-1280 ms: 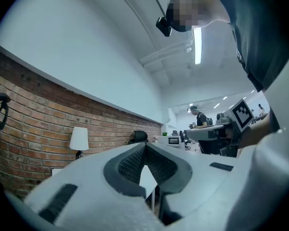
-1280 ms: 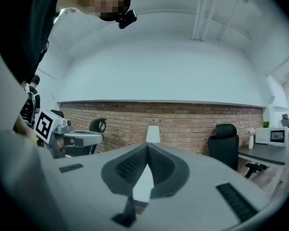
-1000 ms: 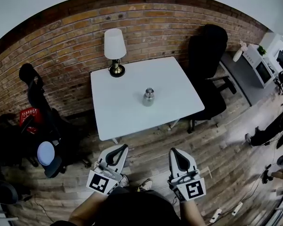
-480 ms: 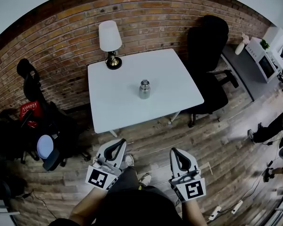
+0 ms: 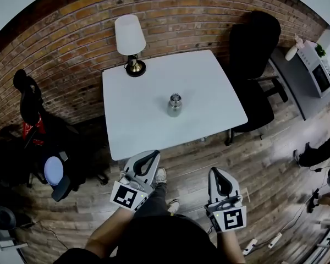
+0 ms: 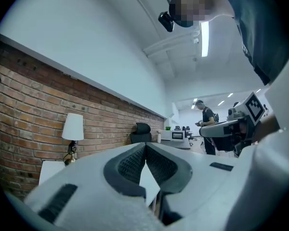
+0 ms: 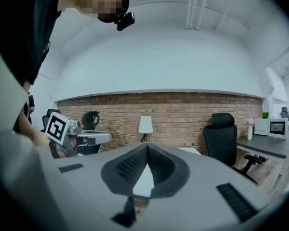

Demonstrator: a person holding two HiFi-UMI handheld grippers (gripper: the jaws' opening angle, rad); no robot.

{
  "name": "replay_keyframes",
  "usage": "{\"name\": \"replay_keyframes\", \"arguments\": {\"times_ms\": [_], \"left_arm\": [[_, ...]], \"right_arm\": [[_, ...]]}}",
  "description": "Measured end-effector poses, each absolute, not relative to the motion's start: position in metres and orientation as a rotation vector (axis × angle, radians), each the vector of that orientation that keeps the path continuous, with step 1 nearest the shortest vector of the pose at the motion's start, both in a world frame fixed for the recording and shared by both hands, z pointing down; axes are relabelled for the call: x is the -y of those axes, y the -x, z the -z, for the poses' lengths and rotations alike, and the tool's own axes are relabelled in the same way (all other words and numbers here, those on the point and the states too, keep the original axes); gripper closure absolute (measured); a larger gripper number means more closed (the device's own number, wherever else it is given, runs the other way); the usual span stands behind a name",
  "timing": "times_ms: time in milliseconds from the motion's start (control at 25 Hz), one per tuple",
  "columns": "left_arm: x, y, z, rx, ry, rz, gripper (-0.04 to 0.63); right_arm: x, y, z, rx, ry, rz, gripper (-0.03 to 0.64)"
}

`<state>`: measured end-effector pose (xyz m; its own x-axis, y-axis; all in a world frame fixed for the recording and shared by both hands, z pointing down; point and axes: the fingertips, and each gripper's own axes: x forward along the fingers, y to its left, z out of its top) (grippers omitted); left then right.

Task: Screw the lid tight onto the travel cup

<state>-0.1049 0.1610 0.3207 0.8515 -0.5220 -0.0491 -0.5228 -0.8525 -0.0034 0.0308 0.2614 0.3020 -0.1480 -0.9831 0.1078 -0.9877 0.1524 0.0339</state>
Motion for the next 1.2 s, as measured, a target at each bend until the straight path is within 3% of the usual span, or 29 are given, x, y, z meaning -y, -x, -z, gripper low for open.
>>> {"name": "replay_keyframes", "arguments": {"times_ms": [560,1200], "left_arm": [[-0.008,0.074,-0.327,-0.849,3.056,-0.146,0.572],[0.03,0.035,-0.339,-0.93,3.068,-0.081,0.572]], "right_arm": [[-0.103,-0.044,-0.29,2.298,-1.918,-0.042,0.606],[-0.056,-0.081,-0.303,2.373,-1.863,-0.084,0.606]]}}
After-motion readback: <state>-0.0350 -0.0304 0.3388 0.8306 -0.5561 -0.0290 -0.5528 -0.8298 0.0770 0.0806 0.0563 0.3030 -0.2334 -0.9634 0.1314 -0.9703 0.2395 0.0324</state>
